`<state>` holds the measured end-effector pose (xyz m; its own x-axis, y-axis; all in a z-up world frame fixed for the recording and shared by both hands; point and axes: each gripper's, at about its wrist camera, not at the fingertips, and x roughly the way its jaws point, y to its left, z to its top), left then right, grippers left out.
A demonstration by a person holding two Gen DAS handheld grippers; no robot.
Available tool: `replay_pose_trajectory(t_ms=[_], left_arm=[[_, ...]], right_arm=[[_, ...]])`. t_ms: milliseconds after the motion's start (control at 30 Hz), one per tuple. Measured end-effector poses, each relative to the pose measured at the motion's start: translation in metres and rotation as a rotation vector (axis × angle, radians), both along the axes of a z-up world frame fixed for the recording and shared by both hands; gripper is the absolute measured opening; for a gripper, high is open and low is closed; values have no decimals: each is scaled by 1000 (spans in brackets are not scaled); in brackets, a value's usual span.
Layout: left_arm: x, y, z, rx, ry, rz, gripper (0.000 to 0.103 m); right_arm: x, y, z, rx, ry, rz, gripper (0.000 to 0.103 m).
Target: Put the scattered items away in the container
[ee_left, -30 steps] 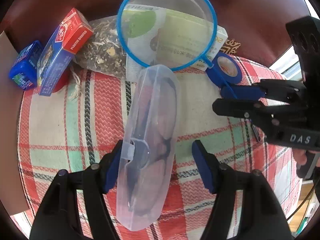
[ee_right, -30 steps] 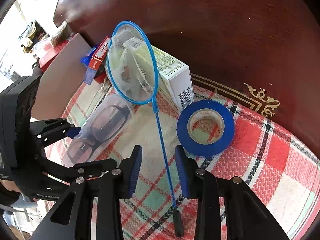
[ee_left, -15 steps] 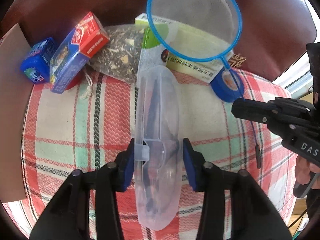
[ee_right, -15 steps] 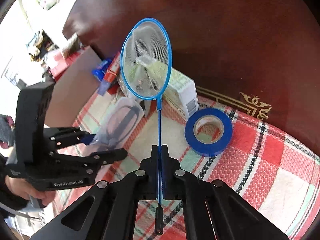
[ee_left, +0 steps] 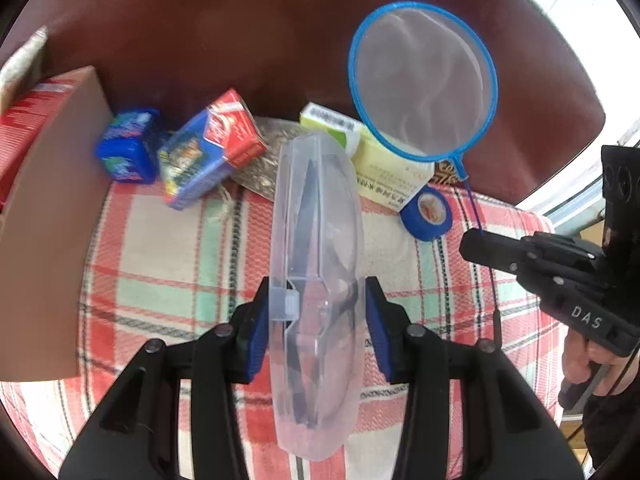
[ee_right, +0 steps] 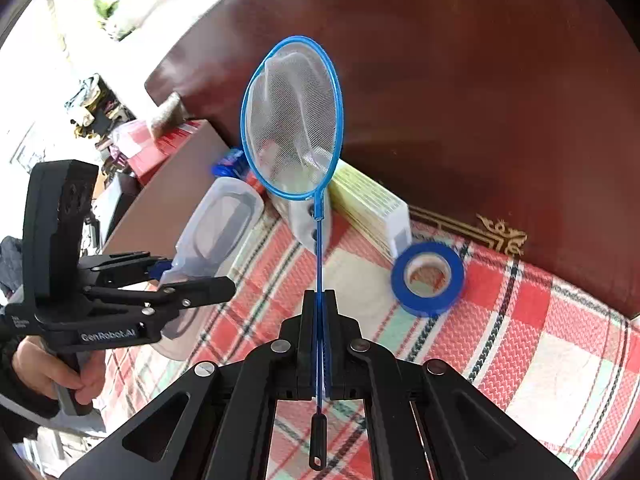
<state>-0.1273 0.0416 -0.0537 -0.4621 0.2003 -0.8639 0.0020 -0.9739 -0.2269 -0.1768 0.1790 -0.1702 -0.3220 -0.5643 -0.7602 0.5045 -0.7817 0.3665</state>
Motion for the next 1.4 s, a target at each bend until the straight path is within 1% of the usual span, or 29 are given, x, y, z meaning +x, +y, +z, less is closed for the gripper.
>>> replay_pose_trajectory(t_ms=[67, 133, 167, 200, 233, 300, 367, 400, 433, 467, 533, 633, 733, 833, 933, 1033, 1167, 1367, 1400], left_arm=[[5, -13, 17, -3, 15, 9, 43], [8, -18, 29, 4, 22, 26, 43], [10, -19, 32, 8, 26, 39, 43], [4, -5, 23, 12, 29, 49, 43], [7, -14, 30, 15, 32, 61, 43], [17, -38, 53, 20, 37, 85, 43], [22, -56, 71, 9, 49, 103, 43], [26, -70, 85, -3, 55, 114, 43], [29, -84, 98, -13, 61, 126, 43], [31, -94, 105, -19, 65, 136, 43], [34, -126, 126, -30, 66, 157, 43], [29, -172, 141, -46, 52, 188, 43], [17, -213, 138, -76, 20, 207, 43], [4, -247, 129, -97, 12, 232, 43], [-3, -279, 119, -86, 7, 269, 43], [-1, -307, 111, -73, -7, 302, 43], [2, -334, 96, -94, -43, 316, 43], [-4, -349, 70, -91, -83, 321, 43], [-5, -350, 68, -87, -89, 319, 44]], right_arm=[[4, -5, 9, -5, 11, 9, 2], [7, -16, 22, -13, 21, 18, 2], [8, -19, 26, -17, 21, 22, 2], [9, -25, 33, -22, 27, 24, 1], [10, -33, 41, -29, 32, 29, 1], [12, -50, 58, -43, 42, 47, 1], [15, -74, 79, -59, 55, 72, 2], [15, -86, 88, -69, 60, 84, 2], [14, -106, 101, -83, 64, 103, 2], [13, -119, 107, -90, 66, 113, 2], [8, -154, 122, -114, 61, 141, 2], [-4, -208, 131, -136, 41, 179, 2], [-23, -276, 127, -104, 20, 217, 2], [-40, -324, 114, -54, -4, 223, 2], [-54, -360, 98, -5, -35, 218, 2], [-62, -385, 87, 35, -56, 212, 2], [-69, -406, 75, 78, -79, 211, 2], [-73, -425, 62, 156, -96, 193, 2], [-73, -425, 59, 172, -99, 184, 6]])
